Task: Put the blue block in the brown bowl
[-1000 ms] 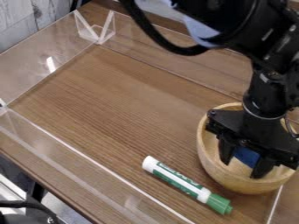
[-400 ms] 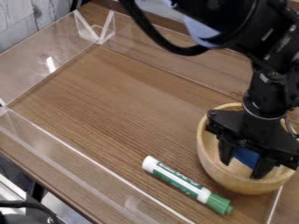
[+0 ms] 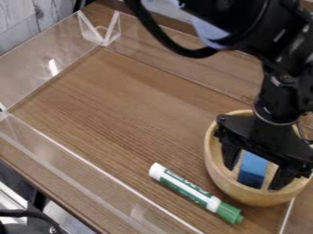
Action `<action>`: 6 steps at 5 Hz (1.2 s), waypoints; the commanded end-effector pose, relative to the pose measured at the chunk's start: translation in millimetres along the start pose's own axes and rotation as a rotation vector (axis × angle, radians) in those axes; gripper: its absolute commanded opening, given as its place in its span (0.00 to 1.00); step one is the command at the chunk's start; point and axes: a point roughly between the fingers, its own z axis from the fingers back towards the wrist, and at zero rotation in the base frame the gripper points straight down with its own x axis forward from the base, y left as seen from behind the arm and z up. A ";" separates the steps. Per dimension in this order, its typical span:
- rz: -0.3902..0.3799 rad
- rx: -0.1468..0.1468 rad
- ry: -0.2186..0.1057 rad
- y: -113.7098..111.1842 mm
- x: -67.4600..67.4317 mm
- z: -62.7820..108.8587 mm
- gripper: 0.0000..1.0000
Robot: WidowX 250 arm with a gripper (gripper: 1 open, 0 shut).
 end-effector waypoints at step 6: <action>0.035 -0.002 0.016 10.9 13.0 14.7 1.00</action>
